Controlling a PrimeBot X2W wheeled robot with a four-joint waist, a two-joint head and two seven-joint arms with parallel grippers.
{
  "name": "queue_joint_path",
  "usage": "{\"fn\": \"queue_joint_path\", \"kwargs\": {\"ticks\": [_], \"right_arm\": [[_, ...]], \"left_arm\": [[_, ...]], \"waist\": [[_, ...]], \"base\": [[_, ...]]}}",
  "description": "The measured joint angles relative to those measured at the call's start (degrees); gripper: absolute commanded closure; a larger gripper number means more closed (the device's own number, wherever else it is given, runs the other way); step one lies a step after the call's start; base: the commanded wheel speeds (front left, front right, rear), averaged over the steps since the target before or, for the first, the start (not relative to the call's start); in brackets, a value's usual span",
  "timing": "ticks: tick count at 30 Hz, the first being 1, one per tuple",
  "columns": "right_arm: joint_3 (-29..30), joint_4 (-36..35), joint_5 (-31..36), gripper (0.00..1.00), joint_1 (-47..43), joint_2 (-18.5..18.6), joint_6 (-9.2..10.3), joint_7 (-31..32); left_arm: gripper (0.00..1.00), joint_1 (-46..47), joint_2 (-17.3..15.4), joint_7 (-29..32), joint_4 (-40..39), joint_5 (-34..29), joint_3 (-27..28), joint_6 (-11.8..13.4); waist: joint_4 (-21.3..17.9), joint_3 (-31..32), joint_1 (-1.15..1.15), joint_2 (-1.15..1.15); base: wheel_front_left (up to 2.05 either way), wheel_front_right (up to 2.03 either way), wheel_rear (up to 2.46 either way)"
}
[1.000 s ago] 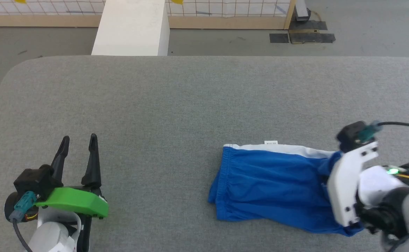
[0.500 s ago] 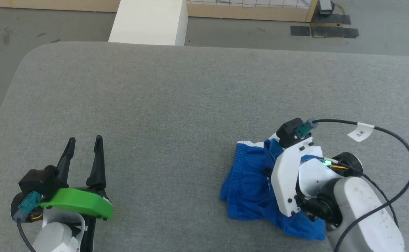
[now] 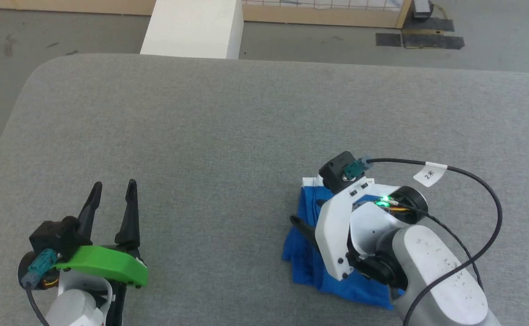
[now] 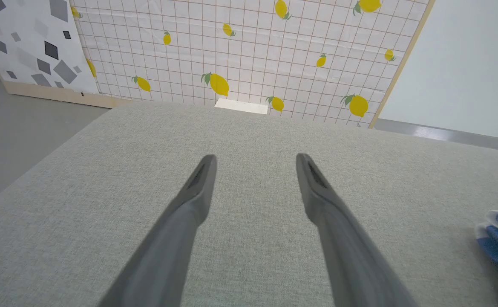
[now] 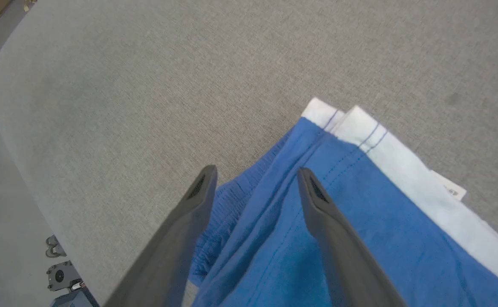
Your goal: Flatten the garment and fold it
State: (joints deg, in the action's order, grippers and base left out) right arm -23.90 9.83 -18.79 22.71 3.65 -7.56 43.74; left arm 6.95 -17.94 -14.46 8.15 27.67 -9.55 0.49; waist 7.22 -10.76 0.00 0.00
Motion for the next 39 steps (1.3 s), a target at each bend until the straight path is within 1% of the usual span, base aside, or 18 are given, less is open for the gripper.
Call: {"fn": "queue_joint_path", "kwargs": {"ticks": [2,4,6,9,11,14,17,20,27,31,32,33,34,36,39], "right_arm": [[-0.5,-1.9,-0.4,0.00,0.1,0.2,-0.01,-0.5],[0.4,-4.5,-0.5,0.00,0.1,0.7,0.00,-1.4],[2.9,-6.9,0.3,0.00,-0.1,1.2,-0.01,-2.3],[8.5,-9.7,5.0,0.00,-2.2,2.4,-0.01,-2.7],[12.7,-10.8,8.0,0.00,-5.2,2.5,0.00,-1.9],[16.5,-11.4,11.6,0.00,-9.9,2.4,0.00,-0.2],[18.1,-11.1,12.6,0.00,-13.3,1.2,0.00,0.7],[18.2,-9.6,13.4,0.00,-14.7,0.4,0.00,0.8],[17.4,-3.2,13.7,0.00,-14.9,-0.6,0.00,-0.3],[17.0,-0.9,13.7,0.00,-14.1,-0.6,0.00,-1.4],[17.0,-0.5,13.5,0.51,-13.8,-0.7,0.00,-1.4],[16.8,-0.1,13.3,0.80,-13.4,-0.7,0.00,-1.5],[16.6,0.3,13.2,1.00,-13.0,-0.6,0.00,-1.7],[15.6,0.8,13.2,1.00,-12.3,-0.7,-0.01,-2.0],[12.0,1.4,13.2,1.00,-10.8,-0.2,0.01,-1.9]], "left_arm": [[0.00,0.0,0.0,0.0,0.2,0.0,-0.1,0.0],[0.00,0.0,-0.1,0.0,0.3,0.0,-0.1,0.0],[0.00,0.0,-0.1,0.0,0.2,0.0,-0.1,0.0],[0.00,-0.1,-0.1,0.0,-0.2,-0.1,0.0,0.1],[0.00,-0.1,-0.1,0.0,-0.8,-0.5,0.0,0.2],[0.00,-0.1,-0.1,-0.1,-1.7,-0.6,0.0,0.6],[0.00,-0.1,-0.1,-0.1,-2.1,-0.6,0.0,0.6],[0.00,-0.1,-0.1,-0.1,-2.2,-0.6,-0.1,0.6],[0.00,-0.1,-0.1,-0.1,-1.9,-0.6,0.0,0.5],[0.00,-0.1,-0.1,-0.1,-1.8,-0.6,0.0,0.5],[0.00,-0.1,-0.1,-0.1,-1.8,-0.6,0.0,0.5],[0.00,-0.1,-0.1,-0.1,-1.7,-0.6,0.0,0.5],[0.00,-0.1,-0.1,-0.1,-1.7,-0.6,0.1,0.5],[0.00,-0.1,-0.1,-0.1,-1.7,-0.6,0.3,0.5],[0.00,-0.5,-0.4,-0.1,-2.2,-0.6,1.1,0.6]], "waist": [[-0.5,0.3,0.00,0.00],[-1.2,0.8,0.00,0.00],[-1.8,1.3,0.00,0.00],[-2.8,1.9,0.00,0.00],[-3.5,2.2,0.00,0.00],[-4.2,2.4,0.00,0.00],[-4.4,2.0,0.00,0.00],[-4.4,1.5,0.00,0.00],[-3.7,0.5,0.00,0.00],[-3.4,0.3,0.00,0.00],[-3.3,0.3,0.00,0.00],[-3.3,0.2,0.00,0.00],[-3.3,0.2,0.00,0.00],[-3.5,0.2,0.00,0.00],[-4.6,0.2,0.00,0.00]], "base": [[0.00,0.00,0.00],[0.00,0.00,0.00],[0.00,0.00,0.00],[0.00,0.00,0.00],[0.00,0.00,0.00],[0.00,0.00,0.00],[0.00,0.00,0.00],[0.00,0.00,0.00],[0.00,0.00,0.00],[0.00,0.00,0.00],[0.00,0.00,0.00],[0.00,0.00,0.00],[0.00,0.00,0.00],[0.00,0.00,0.00],[0.00,0.00,0.00]]}}
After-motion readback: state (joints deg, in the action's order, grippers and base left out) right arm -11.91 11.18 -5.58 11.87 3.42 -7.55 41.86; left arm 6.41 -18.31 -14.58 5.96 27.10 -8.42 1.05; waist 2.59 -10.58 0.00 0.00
